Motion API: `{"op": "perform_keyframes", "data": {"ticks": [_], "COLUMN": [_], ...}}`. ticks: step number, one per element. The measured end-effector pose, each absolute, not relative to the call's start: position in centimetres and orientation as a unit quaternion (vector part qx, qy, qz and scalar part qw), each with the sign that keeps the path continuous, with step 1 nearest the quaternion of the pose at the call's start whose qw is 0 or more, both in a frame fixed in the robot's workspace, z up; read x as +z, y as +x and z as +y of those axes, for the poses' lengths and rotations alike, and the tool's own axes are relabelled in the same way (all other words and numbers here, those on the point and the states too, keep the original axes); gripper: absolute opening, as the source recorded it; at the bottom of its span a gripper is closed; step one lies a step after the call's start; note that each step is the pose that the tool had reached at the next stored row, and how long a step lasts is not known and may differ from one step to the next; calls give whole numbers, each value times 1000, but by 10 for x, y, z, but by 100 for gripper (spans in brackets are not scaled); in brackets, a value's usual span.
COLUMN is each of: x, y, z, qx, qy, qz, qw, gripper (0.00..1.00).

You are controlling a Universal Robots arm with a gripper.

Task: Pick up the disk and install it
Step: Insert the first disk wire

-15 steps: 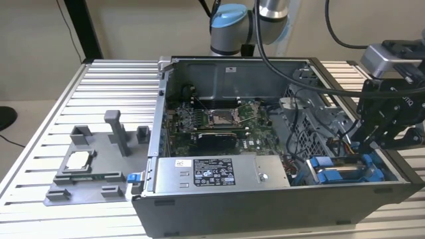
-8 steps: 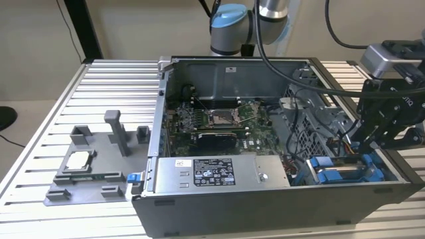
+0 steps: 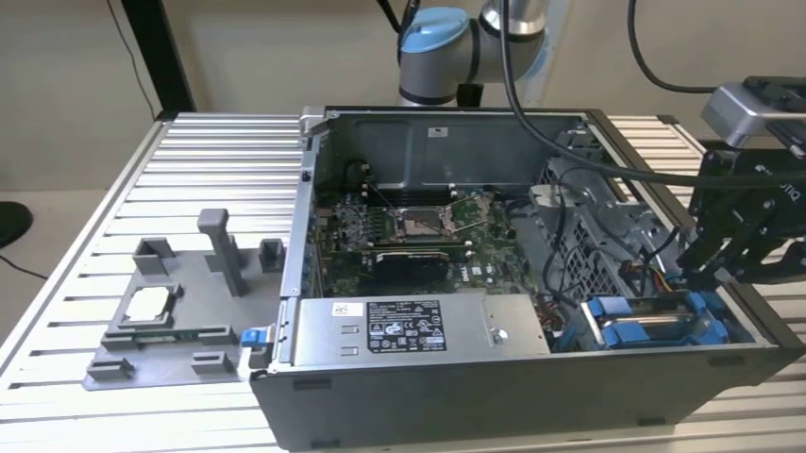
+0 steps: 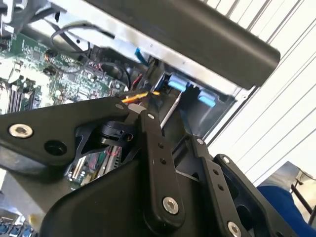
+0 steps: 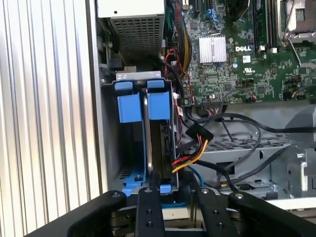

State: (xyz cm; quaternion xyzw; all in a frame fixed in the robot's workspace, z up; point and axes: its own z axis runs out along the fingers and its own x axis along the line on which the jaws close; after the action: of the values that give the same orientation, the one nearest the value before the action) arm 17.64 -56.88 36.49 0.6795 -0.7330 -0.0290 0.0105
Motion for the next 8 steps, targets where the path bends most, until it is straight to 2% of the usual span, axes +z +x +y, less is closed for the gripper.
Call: {"op": "perform_keyframes", "data": {"ticks": [4, 8], "x": [364, 364], "y": [183, 184], "z": [-567, -566], "qx": [-35, -49], "qy": [679, 679], "qz": [-733, -732], "qw": [10, 1], "gripper": [100, 100]}}
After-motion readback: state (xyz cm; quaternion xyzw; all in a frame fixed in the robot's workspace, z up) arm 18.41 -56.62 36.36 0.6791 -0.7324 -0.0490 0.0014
